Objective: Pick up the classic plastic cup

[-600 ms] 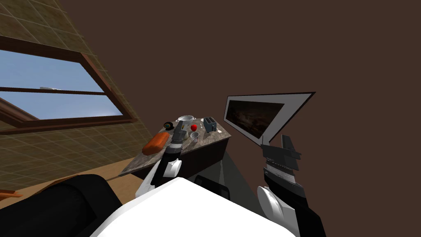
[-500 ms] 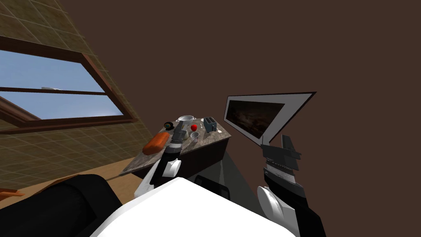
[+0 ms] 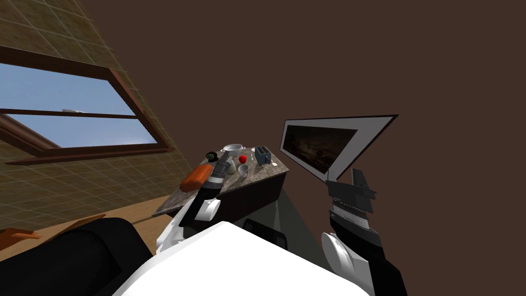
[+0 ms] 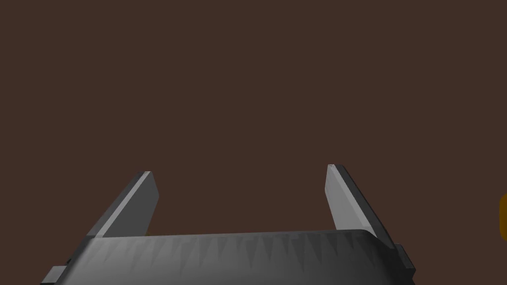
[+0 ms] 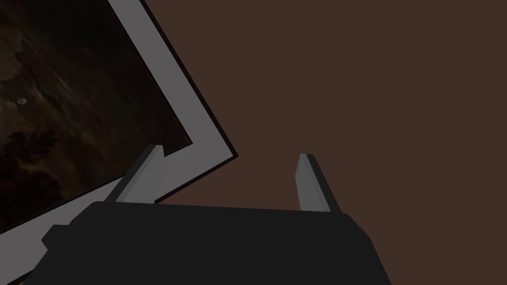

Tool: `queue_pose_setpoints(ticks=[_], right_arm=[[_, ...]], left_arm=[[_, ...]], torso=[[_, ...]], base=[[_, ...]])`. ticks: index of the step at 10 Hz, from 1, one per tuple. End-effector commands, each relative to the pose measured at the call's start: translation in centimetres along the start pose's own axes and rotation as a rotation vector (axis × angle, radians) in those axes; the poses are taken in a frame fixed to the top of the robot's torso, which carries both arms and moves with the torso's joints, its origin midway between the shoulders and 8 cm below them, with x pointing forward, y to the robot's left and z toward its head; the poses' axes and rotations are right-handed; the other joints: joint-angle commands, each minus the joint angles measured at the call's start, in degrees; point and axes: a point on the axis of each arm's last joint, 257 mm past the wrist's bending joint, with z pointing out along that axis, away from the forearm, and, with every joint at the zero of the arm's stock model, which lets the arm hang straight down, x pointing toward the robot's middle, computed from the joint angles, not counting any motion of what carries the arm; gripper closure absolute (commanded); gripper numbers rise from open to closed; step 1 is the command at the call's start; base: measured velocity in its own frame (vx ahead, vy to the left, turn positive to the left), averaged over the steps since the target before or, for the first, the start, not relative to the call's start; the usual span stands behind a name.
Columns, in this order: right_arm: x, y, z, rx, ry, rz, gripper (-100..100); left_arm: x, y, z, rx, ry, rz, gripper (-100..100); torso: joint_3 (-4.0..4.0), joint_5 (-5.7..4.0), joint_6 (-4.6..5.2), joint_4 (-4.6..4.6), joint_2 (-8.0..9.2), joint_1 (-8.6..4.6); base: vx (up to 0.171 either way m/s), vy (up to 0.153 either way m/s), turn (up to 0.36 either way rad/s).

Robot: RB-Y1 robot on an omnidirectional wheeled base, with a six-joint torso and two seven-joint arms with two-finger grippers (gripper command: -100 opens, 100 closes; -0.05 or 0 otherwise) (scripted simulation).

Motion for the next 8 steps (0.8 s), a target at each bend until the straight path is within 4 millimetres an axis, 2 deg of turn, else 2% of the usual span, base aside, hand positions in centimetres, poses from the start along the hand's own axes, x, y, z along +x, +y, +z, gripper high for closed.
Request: queue_pose_setpoints(ticks=[1,8], right_arm=[[0.0,0.0,0.0,0.0,0.0,0.0,0],[0.0,0.0,0.0,0.0,0.0,0.0,0]], left_arm=[[-0.6,1.1,0.0,-0.044,0.019,0.023,-100],[-2.2,4.2,0.0,-0.17,0.056,0.068,-100]], torso=[[0.0,0.0,0.0,0.0,0.0,0.0],[0.0,0.0,0.0,0.0,-0.01,0.01]], base=[[0.002,-0.018,0.024],[0.002,-0.009,0.005]])
